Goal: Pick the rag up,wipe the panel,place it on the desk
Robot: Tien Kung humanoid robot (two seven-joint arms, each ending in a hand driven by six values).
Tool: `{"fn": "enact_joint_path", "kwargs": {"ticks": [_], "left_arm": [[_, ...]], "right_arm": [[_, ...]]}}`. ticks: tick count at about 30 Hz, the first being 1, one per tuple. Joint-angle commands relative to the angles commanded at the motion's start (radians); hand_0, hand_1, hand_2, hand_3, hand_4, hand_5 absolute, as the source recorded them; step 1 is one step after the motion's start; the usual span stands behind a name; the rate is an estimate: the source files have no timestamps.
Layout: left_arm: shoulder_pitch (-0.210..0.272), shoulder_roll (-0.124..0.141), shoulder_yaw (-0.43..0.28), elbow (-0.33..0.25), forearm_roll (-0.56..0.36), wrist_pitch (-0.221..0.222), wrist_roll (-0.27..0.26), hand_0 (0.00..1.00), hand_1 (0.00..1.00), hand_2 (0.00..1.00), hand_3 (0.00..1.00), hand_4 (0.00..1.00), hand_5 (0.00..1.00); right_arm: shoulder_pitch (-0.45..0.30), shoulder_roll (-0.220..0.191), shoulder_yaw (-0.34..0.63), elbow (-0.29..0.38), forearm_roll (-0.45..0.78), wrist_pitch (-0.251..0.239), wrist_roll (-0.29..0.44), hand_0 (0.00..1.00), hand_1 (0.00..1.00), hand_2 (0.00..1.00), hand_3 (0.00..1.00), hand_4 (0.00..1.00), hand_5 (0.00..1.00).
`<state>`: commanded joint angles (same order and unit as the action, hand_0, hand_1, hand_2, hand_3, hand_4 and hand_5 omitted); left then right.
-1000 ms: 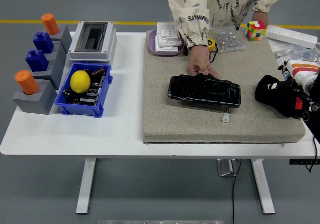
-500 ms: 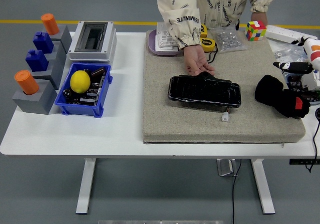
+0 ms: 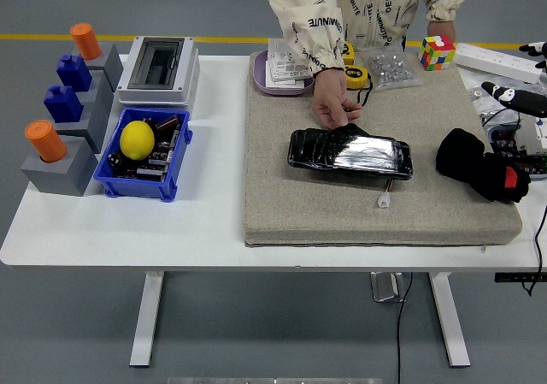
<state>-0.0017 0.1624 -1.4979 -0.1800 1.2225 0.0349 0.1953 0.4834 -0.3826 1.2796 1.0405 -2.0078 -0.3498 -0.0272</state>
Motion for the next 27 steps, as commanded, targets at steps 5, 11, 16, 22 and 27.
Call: {"fn": "enact_joint_path", "kwargs": {"ticks": [5,11,16,22,27], "left_arm": [[0.001,-0.003,-0.004,0.0,0.001,0.0,0.001,0.651,0.696,0.74,0.566,0.598,0.474],[-0.001,0.0,-0.012,0.0,0.008,0.0,0.001,0.646,0.696,0.74,0.565,0.598,0.474],[-0.003,-0.003,-0.01,0.0,0.005,-0.001,0.001,0.647,0.696,0.741,0.567,0.599,0.475],[-0.003,-0.002,-0.013,0.0,0.008,-0.001,0.002,0.647,0.695,0.742,0.567,0.598,0.474],[-0.002,-0.002,-0.015,0.0,0.008,-0.001,0.001,0.647,0.695,0.742,0.566,0.598,0.474]], "right_arm": [[-0.036,-0.003,0.044,0.02,0.038,-0.018,0.054,0.71,0.684,0.781,0.801,0.998,0.63],[-0.057,-0.017,0.078,0.03,0.072,-0.024,0.084,0.731,0.695,0.793,0.804,0.998,0.641],[-0.067,-0.022,0.095,0.027,0.101,-0.031,0.099,0.741,0.708,0.808,0.81,0.998,0.643],[-0.068,-0.023,0.102,0.028,0.106,-0.028,0.111,0.742,0.713,0.811,0.813,0.998,0.644],[-0.078,-0.021,0.129,0.038,0.115,-0.034,0.123,0.744,0.712,0.811,0.814,0.998,0.643]]}}
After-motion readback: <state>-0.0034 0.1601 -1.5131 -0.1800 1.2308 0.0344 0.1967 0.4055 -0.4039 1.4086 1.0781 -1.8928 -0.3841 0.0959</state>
